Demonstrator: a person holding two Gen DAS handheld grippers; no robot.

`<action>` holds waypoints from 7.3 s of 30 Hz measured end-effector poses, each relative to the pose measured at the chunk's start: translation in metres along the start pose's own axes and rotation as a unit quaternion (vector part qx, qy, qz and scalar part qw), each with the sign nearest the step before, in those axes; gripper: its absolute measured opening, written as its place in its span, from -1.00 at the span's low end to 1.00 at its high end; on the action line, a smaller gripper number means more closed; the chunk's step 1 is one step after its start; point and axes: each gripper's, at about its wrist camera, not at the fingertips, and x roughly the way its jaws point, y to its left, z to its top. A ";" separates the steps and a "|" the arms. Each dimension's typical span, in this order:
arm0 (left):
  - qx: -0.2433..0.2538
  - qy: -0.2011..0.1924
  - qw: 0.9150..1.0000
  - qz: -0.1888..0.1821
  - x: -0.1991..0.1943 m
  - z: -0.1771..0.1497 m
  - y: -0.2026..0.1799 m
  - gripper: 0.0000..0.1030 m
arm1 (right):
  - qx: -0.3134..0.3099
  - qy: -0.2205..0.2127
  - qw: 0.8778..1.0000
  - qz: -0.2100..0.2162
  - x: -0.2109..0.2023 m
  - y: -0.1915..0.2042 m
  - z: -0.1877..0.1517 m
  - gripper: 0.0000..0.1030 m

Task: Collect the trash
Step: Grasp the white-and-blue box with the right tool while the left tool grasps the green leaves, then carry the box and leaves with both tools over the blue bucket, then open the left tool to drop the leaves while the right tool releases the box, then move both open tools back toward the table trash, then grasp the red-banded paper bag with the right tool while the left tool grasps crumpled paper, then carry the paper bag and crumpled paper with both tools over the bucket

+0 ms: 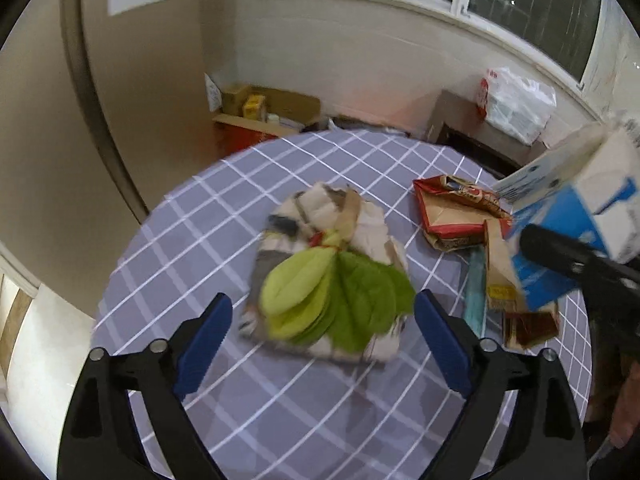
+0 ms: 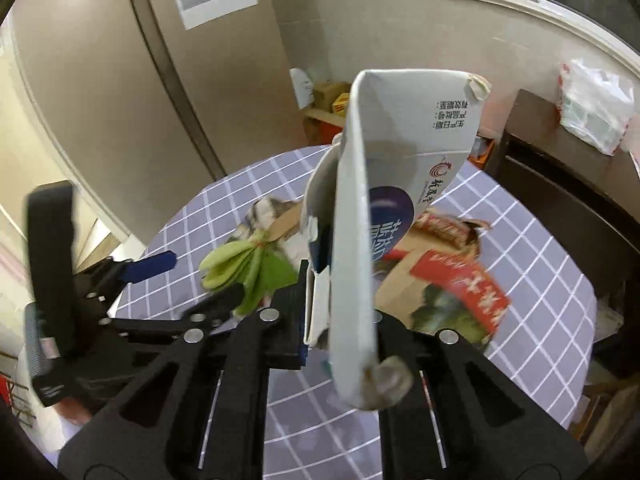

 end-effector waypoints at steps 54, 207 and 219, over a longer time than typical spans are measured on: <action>-0.170 -0.039 0.974 0.145 -0.133 -0.124 0.233 -0.74 | -0.144 0.100 0.978 0.113 0.069 0.230 -0.048 -0.81; 0.011 0.027 0.998 0.056 0.022 0.047 0.042 -0.87 | 0.198 0.079 0.977 0.004 0.004 -0.093 -0.020 0.00; -0.007 -0.009 0.997 0.081 -0.039 0.022 0.075 -0.95 | 0.172 0.064 0.983 0.015 -0.014 -0.057 -0.021 0.00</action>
